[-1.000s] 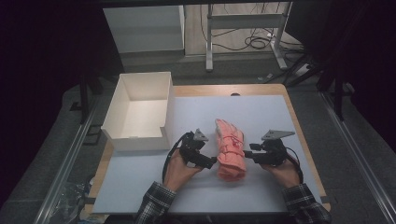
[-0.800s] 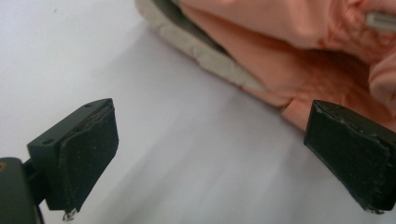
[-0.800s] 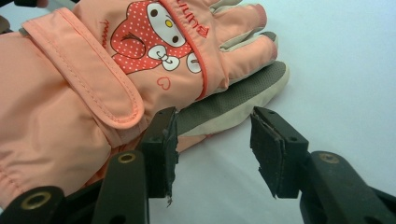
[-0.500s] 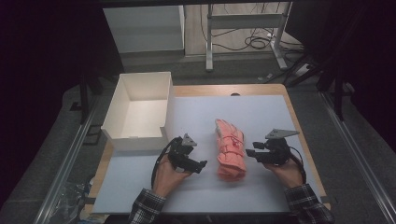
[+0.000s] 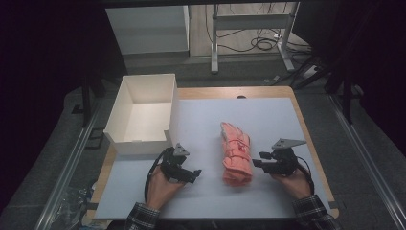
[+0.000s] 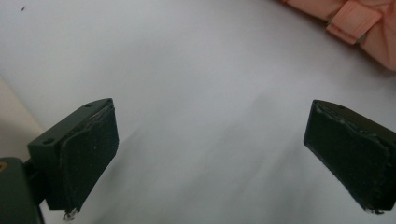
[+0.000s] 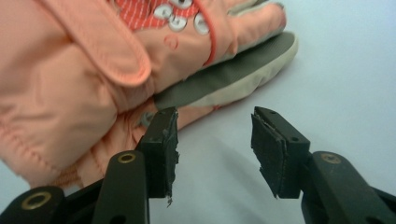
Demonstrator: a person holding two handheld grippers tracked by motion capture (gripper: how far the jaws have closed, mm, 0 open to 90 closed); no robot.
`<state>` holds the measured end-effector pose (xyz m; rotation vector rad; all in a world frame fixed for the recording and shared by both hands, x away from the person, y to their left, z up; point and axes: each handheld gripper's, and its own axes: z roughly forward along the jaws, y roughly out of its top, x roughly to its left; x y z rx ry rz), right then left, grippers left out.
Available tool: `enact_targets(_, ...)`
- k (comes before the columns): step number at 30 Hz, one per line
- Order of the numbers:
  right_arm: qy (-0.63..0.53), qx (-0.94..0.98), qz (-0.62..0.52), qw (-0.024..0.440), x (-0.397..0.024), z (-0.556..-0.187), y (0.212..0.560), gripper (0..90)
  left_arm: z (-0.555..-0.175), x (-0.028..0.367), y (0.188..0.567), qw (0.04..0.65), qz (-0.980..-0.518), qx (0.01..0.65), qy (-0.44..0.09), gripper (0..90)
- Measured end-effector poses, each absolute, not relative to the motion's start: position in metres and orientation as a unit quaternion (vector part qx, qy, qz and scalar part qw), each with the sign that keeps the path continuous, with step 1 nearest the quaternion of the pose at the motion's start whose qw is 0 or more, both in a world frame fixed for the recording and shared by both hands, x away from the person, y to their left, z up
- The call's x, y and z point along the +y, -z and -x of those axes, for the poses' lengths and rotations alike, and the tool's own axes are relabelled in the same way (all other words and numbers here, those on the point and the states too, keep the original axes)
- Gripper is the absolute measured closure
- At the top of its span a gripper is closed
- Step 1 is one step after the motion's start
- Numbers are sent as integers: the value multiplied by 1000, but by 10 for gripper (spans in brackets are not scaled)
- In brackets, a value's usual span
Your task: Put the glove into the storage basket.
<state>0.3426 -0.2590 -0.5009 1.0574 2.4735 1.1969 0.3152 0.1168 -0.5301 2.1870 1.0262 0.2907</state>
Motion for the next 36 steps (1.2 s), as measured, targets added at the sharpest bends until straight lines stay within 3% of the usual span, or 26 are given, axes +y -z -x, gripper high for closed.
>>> enact_targets(7, -402, 840, -353, 94, -258, -333, 511, 532, -309, 129, 539, 339, -839, 410, -115, 31)
enact_targets(16, -403, 848, -338, 69, -251, -320, 521, 770, -305, 139, 542, 342, -834, 419, -112, 33)
enact_targets(21, -400, 854, -329, 52, -245, -317, 524, 855, -305, 139, 543, 342, -833, 420, -112, 33)
enact_targets(36, -402, 858, -316, 50, -231, -313, 529, 826, -305, 142, 547, 339, -833, 416, -131, 28)
